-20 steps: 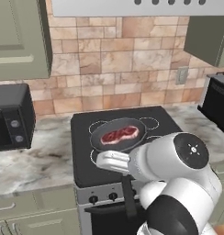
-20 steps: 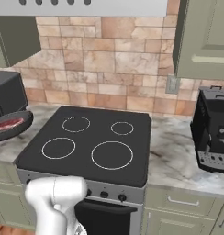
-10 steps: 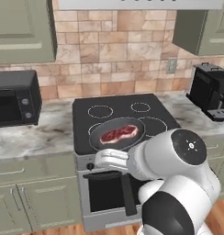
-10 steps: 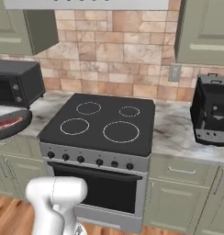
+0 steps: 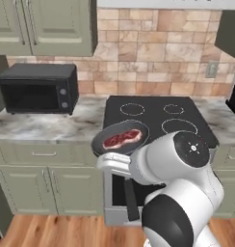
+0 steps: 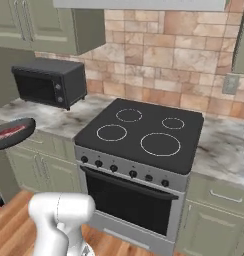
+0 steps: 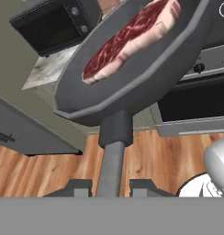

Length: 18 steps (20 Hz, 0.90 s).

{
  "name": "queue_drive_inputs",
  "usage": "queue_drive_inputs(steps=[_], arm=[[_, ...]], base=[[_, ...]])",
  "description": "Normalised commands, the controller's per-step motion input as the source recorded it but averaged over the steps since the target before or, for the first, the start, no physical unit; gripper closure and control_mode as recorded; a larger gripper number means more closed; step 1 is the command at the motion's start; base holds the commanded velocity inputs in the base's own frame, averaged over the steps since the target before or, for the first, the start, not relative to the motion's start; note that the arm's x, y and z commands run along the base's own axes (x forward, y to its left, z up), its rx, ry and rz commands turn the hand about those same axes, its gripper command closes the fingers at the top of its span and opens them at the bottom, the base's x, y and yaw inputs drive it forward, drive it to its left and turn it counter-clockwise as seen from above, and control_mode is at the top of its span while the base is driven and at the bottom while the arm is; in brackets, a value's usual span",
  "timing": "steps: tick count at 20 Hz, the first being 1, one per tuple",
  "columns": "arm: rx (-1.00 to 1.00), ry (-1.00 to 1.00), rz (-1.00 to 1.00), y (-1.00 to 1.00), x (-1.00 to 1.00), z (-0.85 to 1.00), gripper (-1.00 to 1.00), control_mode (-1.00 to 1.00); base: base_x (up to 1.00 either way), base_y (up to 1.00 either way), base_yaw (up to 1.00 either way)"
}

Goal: Pick up the pan with the steak in it and place it on the dining table. Then place the steak on the plate.

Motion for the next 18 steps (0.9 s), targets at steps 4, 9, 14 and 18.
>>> queue_drive_inputs(steps=[4, 9, 14, 18], arm=[[0.00, 0.00, 0.00, 0.00, 0.00, 0.00, 1.00, 1.00], [0.00, 0.00, 0.00, 0.00, 0.00, 0.00, 1.00, 1.00], [0.00, 0.00, 0.00, 0.00, 0.00, 0.00, 1.00, 1.00], [0.00, 0.00, 0.00, 0.00, 0.00, 0.00, 1.00, 1.00]], base=[[-0.18, 0.00, 0.45], [-0.11, 0.00, 0.46], [-0.04, 0.01, 0.47], [-0.02, 0.02, 0.48]])
